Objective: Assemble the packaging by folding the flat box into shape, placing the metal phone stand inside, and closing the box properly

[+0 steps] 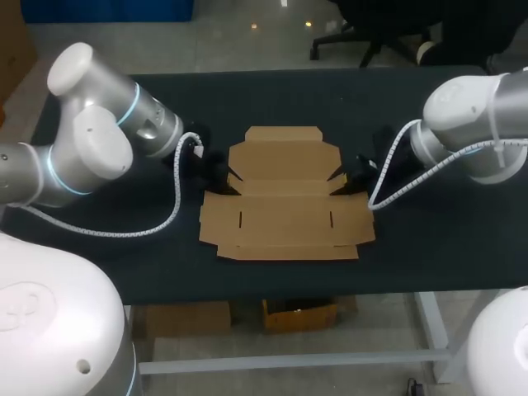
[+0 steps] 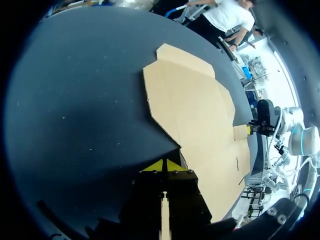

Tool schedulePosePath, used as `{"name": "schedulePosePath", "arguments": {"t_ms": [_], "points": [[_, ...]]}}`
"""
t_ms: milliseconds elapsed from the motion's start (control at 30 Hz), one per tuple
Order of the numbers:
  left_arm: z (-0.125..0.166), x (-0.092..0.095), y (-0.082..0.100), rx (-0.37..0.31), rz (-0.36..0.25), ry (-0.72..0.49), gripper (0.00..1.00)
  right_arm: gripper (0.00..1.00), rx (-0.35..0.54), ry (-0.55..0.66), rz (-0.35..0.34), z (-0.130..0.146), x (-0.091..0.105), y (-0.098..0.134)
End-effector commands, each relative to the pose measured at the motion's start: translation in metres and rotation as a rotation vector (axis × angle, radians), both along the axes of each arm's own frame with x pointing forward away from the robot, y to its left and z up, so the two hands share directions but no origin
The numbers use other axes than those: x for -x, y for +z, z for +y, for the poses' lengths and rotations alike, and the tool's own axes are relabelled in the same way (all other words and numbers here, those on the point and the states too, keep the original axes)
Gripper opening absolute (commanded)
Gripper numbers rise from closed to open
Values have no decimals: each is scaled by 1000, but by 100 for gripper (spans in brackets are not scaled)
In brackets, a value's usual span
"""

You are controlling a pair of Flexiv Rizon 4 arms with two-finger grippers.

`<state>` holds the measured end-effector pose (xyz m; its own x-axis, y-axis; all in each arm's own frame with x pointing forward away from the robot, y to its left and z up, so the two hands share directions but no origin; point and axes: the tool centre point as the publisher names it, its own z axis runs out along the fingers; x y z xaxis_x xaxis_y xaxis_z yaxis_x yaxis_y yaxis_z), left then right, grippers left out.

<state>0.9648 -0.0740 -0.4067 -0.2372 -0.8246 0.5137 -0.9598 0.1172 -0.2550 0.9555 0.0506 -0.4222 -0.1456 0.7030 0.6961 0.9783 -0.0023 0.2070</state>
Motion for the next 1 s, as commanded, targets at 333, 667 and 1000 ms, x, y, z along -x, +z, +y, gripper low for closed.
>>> {"name": "schedulePosePath", "arguments": {"t_ms": [333, 667, 1000], "points": [[-8, 5, 10, -58, -36, 3, 0, 0, 69, -58, 8, 8, 10, 13], [-15, 6, 15, -96, -55, -8, 0, 0, 101, -81, 8, 11, 13, 15], [-20, 10, 20, -125, -80, -9, 0, 0, 114, -76, 5, 15, 9, 17]]}}
